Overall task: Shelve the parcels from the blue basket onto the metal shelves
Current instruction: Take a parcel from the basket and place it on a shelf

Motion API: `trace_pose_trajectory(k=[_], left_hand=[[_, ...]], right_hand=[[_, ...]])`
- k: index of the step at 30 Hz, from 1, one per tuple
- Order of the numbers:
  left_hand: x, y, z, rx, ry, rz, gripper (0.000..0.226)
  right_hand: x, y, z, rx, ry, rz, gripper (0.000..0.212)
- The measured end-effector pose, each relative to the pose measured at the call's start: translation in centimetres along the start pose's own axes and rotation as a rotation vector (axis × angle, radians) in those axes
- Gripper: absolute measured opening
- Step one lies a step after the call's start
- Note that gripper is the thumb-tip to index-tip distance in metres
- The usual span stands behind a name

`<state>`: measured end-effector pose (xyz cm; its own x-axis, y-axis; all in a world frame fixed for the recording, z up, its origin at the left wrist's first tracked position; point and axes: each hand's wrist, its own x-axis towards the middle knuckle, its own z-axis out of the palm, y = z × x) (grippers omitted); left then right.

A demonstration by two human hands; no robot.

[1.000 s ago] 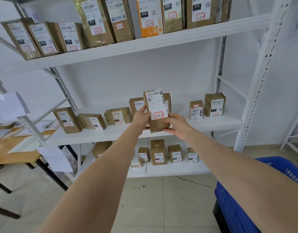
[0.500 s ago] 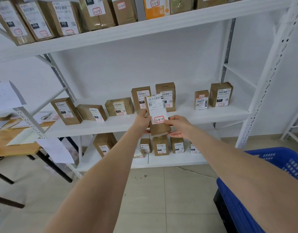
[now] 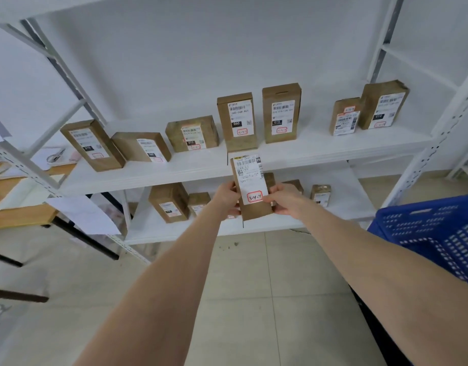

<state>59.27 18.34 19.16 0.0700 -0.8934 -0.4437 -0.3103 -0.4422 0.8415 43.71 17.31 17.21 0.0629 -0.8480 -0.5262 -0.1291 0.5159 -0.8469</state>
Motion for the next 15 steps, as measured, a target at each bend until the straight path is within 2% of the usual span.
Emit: trace_pose_trajectory(k=[3,6,9,15], left_hand=[[1.3,-1.3,-0.3,0.025,-0.004,-0.018,0.032],[2.6,-2.5,0.1,0.036,-0.017,-0.059,0.028],[3.8,-3.7,1.1,0.030,-0.017,-0.096,0.030],[6.0,-6.2,4.0,0.049,0.006,-0.113,0.025]], right_hand=[[1.3,1.1,0.9,0.013,0.013,0.025,0.030],[2.3,2.3,1.2,0.029,-0.001,0.060,0.018],[3.3,3.4,0.9,0.049,0.006,0.090,0.027],[6.1,6.7,-0.5,0.007,-0.020,0.087,0.024]])
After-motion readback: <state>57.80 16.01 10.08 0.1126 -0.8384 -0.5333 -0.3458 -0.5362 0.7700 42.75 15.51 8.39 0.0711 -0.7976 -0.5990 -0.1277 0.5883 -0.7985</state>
